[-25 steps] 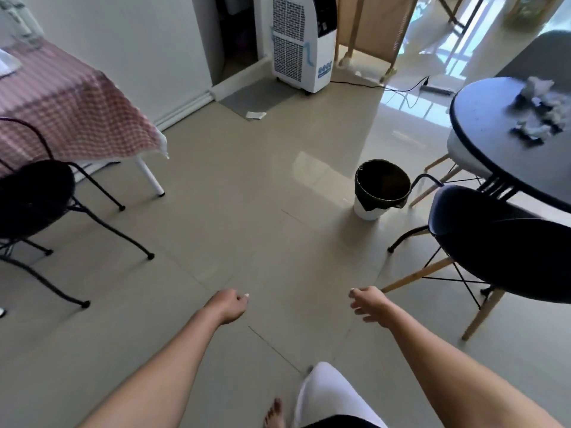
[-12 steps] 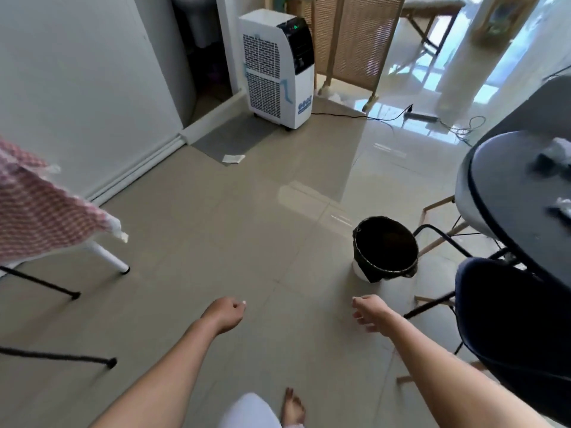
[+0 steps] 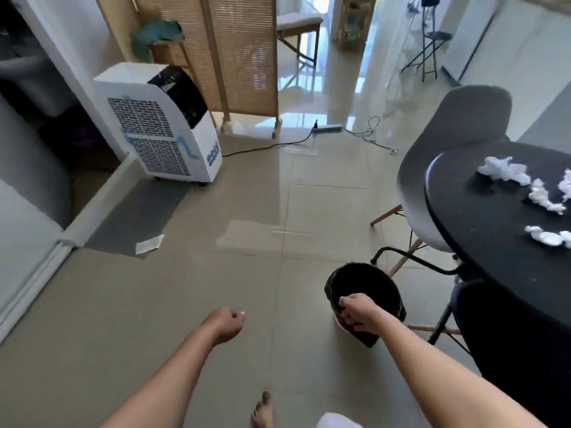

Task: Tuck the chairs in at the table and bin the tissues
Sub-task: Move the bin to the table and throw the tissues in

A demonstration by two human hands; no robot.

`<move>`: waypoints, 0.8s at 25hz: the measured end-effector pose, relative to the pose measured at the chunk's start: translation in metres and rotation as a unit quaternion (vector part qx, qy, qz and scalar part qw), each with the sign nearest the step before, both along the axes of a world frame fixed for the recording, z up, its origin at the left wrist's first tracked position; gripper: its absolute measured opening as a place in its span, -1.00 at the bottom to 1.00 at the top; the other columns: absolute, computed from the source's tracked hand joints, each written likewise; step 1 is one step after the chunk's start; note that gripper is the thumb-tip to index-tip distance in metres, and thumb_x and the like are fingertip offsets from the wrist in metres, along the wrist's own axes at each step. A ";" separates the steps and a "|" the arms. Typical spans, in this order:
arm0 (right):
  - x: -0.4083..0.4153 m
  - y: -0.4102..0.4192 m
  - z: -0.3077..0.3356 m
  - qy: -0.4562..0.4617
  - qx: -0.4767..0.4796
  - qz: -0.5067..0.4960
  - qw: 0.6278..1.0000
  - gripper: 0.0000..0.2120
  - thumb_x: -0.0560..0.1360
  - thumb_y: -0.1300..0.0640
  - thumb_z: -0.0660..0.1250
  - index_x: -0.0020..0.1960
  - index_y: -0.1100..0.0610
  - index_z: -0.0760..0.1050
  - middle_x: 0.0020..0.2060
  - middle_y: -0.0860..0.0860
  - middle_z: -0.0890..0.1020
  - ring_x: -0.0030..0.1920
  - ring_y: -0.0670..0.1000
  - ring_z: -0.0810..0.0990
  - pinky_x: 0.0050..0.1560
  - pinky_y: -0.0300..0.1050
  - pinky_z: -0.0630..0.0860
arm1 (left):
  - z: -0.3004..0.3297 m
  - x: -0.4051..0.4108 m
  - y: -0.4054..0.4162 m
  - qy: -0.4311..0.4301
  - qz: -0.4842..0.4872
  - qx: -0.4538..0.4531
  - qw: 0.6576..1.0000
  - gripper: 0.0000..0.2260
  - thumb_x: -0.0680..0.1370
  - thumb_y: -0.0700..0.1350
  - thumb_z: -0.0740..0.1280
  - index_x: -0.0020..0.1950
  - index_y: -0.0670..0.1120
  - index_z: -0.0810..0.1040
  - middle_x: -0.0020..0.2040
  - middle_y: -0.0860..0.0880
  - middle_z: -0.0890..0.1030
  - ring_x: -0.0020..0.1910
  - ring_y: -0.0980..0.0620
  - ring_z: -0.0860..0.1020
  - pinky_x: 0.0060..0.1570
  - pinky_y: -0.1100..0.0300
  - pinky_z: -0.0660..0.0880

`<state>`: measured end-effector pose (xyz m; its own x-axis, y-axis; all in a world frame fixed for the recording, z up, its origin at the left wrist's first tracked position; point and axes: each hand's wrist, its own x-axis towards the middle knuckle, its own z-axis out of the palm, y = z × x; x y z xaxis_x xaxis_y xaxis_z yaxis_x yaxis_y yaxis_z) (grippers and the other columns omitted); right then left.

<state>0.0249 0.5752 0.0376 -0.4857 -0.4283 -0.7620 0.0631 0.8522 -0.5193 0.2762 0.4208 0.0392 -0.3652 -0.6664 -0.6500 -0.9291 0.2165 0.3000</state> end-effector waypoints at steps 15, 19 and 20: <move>-0.197 -0.089 0.007 0.030 -0.009 -0.360 0.932 -0.83 0.50 0.06 0.12 -0.10 0.05 0.47 -0.31 -0.02 0.52 -0.30 0.00 0.46 -0.29 -0.20 0.35 | 0.001 -0.383 -0.185 0.028 -0.382 0.005 0.924 -0.67 0.61 0.05 0.14 -0.12 -0.16 0.52 0.11 -0.24 0.64 0.13 -0.17 0.58 0.03 0.15 0.47; -0.227 -0.078 0.016 0.052 -0.006 -0.438 0.897 -0.81 0.47 0.05 0.12 -0.25 0.06 0.44 -0.24 0.06 0.50 -0.35 0.01 0.39 -0.35 -0.18 0.29 | 0.020 -0.486 -0.173 0.049 -0.494 0.005 0.868 -0.61 0.61 0.04 0.13 0.09 -0.25 0.56 0.17 -0.22 0.61 0.19 -0.17 0.54 0.17 0.12 0.46; -0.235 -0.075 0.017 0.060 -0.004 -0.463 0.884 -0.81 0.46 0.06 0.13 -0.28 0.07 0.42 -0.24 0.07 0.48 -0.35 0.02 0.37 -0.36 -0.16 0.27 | 0.025 -0.511 -0.171 0.061 -0.520 0.006 0.852 -0.63 0.61 0.04 0.13 0.02 -0.23 0.57 0.17 -0.22 0.61 0.18 -0.17 0.55 0.15 0.13 0.46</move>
